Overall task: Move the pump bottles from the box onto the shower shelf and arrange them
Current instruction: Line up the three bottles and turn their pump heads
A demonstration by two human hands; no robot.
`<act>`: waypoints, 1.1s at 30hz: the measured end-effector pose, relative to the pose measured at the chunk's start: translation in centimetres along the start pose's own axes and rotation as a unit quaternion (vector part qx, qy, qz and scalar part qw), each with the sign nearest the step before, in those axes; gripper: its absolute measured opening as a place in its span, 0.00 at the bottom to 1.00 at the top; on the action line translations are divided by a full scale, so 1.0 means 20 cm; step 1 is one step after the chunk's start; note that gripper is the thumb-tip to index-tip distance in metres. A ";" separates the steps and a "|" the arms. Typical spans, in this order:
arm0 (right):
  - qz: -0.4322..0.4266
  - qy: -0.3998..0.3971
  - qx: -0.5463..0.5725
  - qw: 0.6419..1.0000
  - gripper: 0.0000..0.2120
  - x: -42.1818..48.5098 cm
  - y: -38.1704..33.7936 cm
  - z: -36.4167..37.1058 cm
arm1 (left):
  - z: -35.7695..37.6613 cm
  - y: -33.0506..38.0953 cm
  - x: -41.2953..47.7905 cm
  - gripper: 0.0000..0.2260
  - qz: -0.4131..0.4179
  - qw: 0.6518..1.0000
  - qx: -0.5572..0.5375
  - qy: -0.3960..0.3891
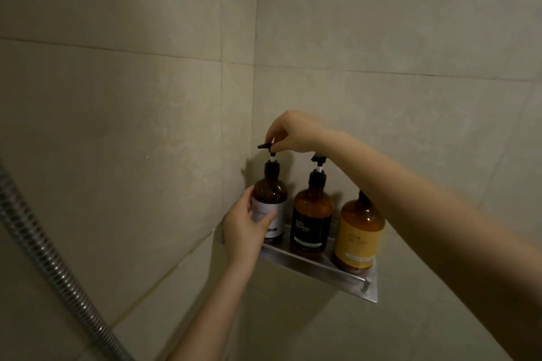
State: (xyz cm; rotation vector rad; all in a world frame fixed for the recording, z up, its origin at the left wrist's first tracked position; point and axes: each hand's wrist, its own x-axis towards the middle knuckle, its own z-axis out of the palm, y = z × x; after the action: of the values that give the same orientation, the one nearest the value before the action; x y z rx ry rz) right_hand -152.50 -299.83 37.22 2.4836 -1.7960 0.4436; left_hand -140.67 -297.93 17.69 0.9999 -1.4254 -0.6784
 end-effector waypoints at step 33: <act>-0.084 0.005 -0.061 0.995 0.16 -0.05 0.01 -0.01 | 0.00 0.00 -0.02 0.32 -0.014 1.000 -0.012 -0.005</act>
State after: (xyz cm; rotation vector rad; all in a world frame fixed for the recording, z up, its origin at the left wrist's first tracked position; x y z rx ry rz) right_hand -153.01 -298.91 37.09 2.5136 -1.5444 0.3255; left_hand -140.63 -297.53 17.58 1.0009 -1.4111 -0.7197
